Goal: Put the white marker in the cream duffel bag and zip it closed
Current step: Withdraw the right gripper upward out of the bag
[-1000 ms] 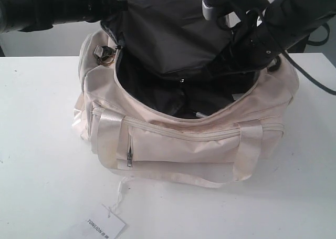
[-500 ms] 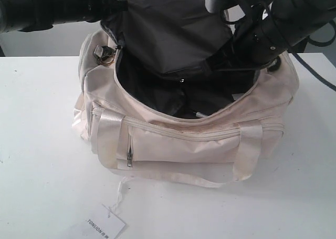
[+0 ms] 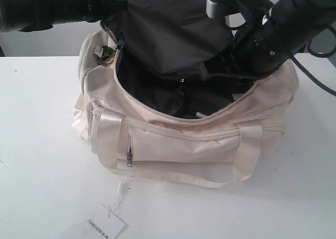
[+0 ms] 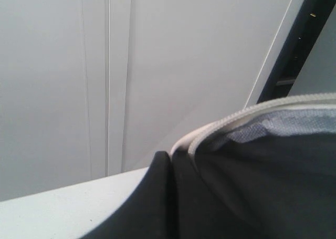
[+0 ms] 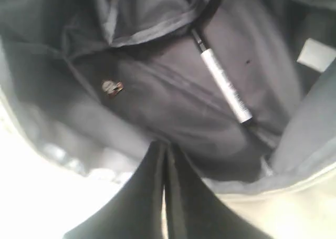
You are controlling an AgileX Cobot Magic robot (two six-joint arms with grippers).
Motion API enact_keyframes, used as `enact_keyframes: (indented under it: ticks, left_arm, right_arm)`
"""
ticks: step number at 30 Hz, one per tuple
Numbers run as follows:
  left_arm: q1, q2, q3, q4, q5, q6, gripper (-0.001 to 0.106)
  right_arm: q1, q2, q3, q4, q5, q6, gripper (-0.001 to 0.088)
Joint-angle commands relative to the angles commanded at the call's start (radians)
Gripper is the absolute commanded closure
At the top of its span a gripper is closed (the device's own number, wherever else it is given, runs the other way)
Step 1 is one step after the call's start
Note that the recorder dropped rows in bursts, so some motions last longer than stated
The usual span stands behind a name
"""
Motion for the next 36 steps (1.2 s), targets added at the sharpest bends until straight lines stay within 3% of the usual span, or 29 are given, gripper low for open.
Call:
enact_keyframes:
  ticks: [17,36]
  left_arm:
    - [0.000,0.000,0.000,0.000,0.000,0.000,0.105]
    - [0.000,0.000,0.000,0.000,0.000,0.000,0.105]
  right_arm:
    - [0.000,-0.005,0.000,0.049,0.100,0.000,0.0868]
    - [0.000,-0.130,0.011,0.049,0.113,0.000,0.0868]
